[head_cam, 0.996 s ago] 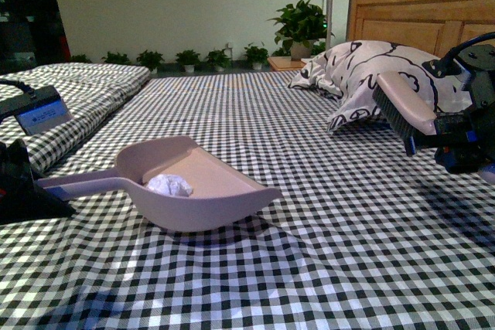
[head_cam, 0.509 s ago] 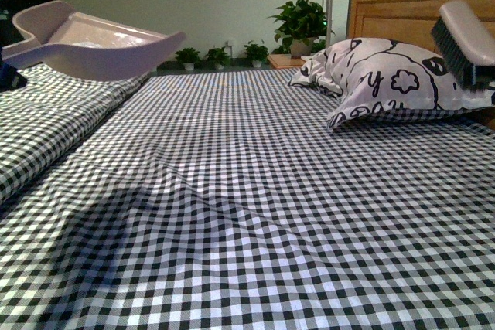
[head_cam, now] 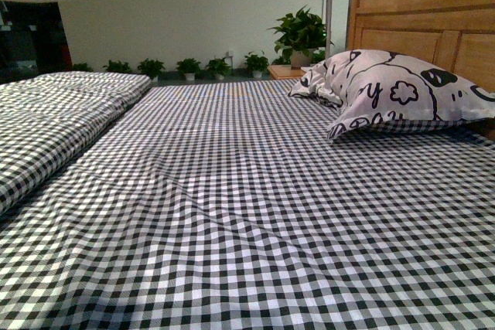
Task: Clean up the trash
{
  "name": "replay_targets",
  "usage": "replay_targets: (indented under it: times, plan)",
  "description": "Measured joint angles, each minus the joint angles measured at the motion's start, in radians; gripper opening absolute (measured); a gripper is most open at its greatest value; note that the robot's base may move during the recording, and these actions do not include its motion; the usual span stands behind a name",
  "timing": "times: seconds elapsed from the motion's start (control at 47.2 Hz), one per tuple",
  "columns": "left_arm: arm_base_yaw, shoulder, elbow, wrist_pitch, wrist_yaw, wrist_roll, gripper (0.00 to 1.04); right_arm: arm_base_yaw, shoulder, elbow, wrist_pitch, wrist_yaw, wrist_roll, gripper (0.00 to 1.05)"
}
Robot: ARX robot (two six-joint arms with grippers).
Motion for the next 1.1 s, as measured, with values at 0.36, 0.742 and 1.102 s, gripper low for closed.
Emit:
replay_targets:
  times: [0.36, 0.742, 1.102]
  plan:
    - [-0.013, -0.370, -0.095, -0.233, 0.014, -0.051, 0.27, -0.078, -0.340, -0.038, -0.080, -0.142, 0.046, 0.20]
    - [-0.014, -0.603, -0.215, -0.359, 0.016, -0.074, 0.27, -0.107, -0.567, -0.094, -0.176, -0.207, 0.103, 0.20]
    - [-0.015, -0.623, -0.217, -0.350, 0.022, -0.096, 0.27, -0.066, -0.577, -0.095, -0.196, -0.170, 0.112, 0.20]
